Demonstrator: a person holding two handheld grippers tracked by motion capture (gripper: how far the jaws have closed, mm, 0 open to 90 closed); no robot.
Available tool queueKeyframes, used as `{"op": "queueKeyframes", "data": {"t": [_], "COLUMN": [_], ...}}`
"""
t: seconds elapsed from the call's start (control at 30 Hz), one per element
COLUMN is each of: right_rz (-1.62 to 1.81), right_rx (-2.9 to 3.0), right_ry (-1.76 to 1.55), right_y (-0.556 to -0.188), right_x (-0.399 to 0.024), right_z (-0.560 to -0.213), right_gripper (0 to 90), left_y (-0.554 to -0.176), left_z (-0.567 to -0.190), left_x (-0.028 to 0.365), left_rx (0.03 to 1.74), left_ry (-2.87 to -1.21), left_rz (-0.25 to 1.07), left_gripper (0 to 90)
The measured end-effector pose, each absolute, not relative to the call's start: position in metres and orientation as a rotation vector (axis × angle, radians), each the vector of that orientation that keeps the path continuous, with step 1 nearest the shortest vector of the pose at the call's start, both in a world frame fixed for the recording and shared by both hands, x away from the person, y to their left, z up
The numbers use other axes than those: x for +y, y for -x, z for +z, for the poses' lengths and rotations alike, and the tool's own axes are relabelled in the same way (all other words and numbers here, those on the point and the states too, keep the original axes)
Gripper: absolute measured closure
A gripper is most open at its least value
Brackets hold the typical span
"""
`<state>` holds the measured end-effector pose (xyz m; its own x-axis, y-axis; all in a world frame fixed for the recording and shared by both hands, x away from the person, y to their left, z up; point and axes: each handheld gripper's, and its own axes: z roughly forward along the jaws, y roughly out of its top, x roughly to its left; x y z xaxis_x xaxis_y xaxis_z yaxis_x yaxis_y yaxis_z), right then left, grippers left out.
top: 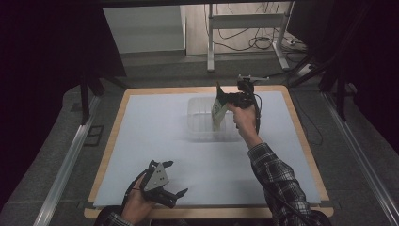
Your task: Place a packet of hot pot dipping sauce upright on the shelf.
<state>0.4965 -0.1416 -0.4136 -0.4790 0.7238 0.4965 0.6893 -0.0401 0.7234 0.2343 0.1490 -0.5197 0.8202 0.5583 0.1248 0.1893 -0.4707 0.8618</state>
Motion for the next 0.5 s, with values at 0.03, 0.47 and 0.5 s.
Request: {"op": "queueKeyframes", "data": {"t": [0.03,0.47,0.5], "right_rz": [1.612,1.601,1.596], "right_rx": [2.146,2.165,2.17], "right_ry": [-1.587,-1.526,-1.517], "right_y": [-0.4967,-0.4946,-0.4944], "right_x": [-0.1421,-0.143,-0.143], "right_z": [-0.4161,-0.4099,-0.4097], "right_gripper": [84.1,59.7,56.6], "left_y": [-0.2345,-0.2385,-0.2387], "left_z": [-0.5194,-0.5169,-0.5169], "left_x": [0.1496,0.1583,0.1587], "left_rx": [0.55,0.594,0.6], "left_ry": [-2.045,-1.944,-1.937], "left_rz": [0.485,0.389,0.381], "left_gripper": [0.0,0.0,0.0]}}
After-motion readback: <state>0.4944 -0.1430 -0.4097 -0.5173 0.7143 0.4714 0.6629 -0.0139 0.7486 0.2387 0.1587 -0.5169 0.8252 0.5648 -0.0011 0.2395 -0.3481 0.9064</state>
